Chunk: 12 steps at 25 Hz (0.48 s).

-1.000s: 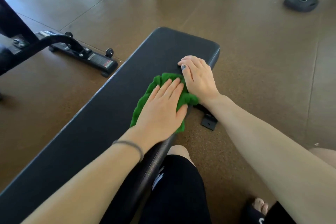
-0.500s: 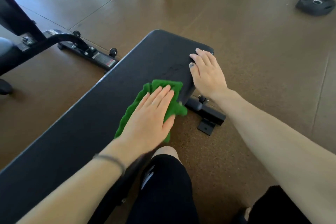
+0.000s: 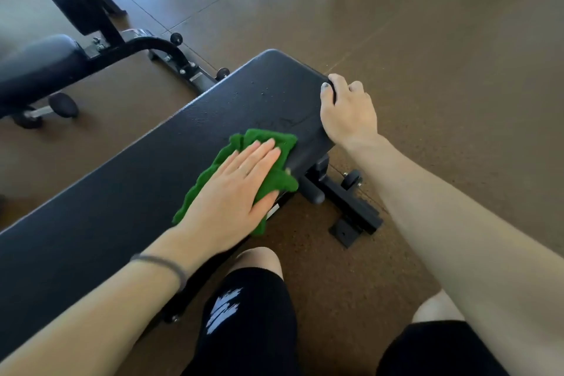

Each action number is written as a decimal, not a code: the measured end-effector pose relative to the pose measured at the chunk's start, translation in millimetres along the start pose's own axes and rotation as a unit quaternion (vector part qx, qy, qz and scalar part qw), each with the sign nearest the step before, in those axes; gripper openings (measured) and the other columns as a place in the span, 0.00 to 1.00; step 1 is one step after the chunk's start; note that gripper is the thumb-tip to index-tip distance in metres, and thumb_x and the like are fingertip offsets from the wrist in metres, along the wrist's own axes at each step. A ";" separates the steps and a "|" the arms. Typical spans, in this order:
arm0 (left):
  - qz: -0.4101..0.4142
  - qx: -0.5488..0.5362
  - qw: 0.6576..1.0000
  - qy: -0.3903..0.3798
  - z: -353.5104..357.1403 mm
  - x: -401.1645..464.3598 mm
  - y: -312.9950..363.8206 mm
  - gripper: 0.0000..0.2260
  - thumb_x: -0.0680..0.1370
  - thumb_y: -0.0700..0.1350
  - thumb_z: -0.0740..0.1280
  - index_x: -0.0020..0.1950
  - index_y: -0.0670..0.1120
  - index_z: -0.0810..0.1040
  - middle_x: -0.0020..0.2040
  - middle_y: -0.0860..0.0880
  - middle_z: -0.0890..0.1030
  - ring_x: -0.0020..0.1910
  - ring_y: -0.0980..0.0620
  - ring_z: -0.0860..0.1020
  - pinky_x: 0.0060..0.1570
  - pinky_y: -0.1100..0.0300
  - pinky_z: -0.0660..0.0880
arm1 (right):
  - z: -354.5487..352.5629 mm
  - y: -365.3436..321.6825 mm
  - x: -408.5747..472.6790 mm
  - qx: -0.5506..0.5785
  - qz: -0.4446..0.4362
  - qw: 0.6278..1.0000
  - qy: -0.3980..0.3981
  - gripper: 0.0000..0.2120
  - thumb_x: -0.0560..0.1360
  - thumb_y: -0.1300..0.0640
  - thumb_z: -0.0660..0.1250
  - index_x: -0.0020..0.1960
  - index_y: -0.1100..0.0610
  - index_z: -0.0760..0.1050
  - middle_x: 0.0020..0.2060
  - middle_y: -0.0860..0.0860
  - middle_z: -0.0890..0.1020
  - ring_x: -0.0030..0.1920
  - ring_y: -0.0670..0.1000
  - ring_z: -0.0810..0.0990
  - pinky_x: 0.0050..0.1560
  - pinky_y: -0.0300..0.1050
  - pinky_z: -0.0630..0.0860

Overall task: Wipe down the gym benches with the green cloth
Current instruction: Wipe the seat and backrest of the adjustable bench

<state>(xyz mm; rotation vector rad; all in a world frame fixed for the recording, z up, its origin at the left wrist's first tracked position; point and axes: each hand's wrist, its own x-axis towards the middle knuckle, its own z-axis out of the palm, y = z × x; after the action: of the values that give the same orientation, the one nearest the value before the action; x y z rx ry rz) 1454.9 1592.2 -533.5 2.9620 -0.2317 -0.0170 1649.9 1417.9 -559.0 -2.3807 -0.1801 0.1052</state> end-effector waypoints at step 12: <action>-0.006 0.010 1.000 -0.005 8.9 44.1 36.9 0.30 0.84 0.57 0.57 0.84 0.51 0.53 0.84 0.54 0.53 0.83 0.56 0.49 0.82 0.53 0.49 | -10.6 3.7 -3.2 0.165 0.009 0.985 -0.041 0.24 0.86 0.46 0.45 0.80 0.47 0.63 0.71 0.53 0.69 0.68 0.56 0.70 0.70 0.58 0.70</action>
<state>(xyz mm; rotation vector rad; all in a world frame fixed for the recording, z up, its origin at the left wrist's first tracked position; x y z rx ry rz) 1492.5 1547.9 -535.9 2.9844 -0.2169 -0.0325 1648.5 1407.6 -553.7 -2.0490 -0.1659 0.2236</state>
